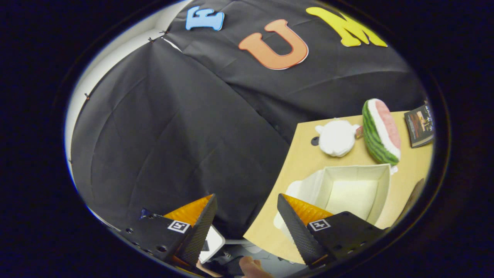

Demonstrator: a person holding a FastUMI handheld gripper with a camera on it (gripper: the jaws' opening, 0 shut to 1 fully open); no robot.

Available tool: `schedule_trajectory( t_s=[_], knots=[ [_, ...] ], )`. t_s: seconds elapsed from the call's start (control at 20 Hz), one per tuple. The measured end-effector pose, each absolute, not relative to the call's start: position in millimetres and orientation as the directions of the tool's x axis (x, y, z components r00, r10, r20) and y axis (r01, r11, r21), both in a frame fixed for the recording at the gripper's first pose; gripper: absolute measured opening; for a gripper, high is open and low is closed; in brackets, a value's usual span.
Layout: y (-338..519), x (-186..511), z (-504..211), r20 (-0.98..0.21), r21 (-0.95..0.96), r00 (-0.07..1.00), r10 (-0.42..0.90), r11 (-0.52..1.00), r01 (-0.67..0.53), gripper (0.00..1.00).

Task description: Open the storage box then place both shoes into the box .Put the left shoe in first, then the right shoe, with the right side of both shoes facing outward in a uniform manner.

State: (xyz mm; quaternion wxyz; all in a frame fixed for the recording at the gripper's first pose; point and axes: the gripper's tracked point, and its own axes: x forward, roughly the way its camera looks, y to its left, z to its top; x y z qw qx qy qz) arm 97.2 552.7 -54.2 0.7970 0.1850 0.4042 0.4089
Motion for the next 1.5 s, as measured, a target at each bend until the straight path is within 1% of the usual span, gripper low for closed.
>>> schedule_trajectory(
  t_s=[0.2, 0.4, 0.6, 0.75, 0.95, 1.15, 1.25, 1.5],
  knots=[
    [479, 122, -70, -0.523, 0.583, 0.41, 0.747, 0.664, -0.467, 0.96],
    [397, 148, -101, -0.571, 0.532, 0.47, 0.673, 0.739, -0.413, 0.96],
    [311, 166, -138, -0.626, 0.481, 0.508, 0.592, 0.806, -0.346, 0.96],
    [244, 177, -166, -0.677, 0.441, 0.525, 0.516, 0.855, -0.272, 0.96],
    [174, 179, -215, -0.746, 0.355, 0.526, 0.408, 0.912, -0.205, 0.96],
    [130, 173, -260, -0.804, 0.29, 0.498, 0.325, 0.945, -0.149, 0.96],
    [121, 168, -278, -0.82, 0.303, 0.468, 0.329, 0.944, -0.132, 0.96],
    [108, 146, -323, -0.866, 0.29, 0.378, 0.326, 0.945, -0.15, 0.96]
  ],
)
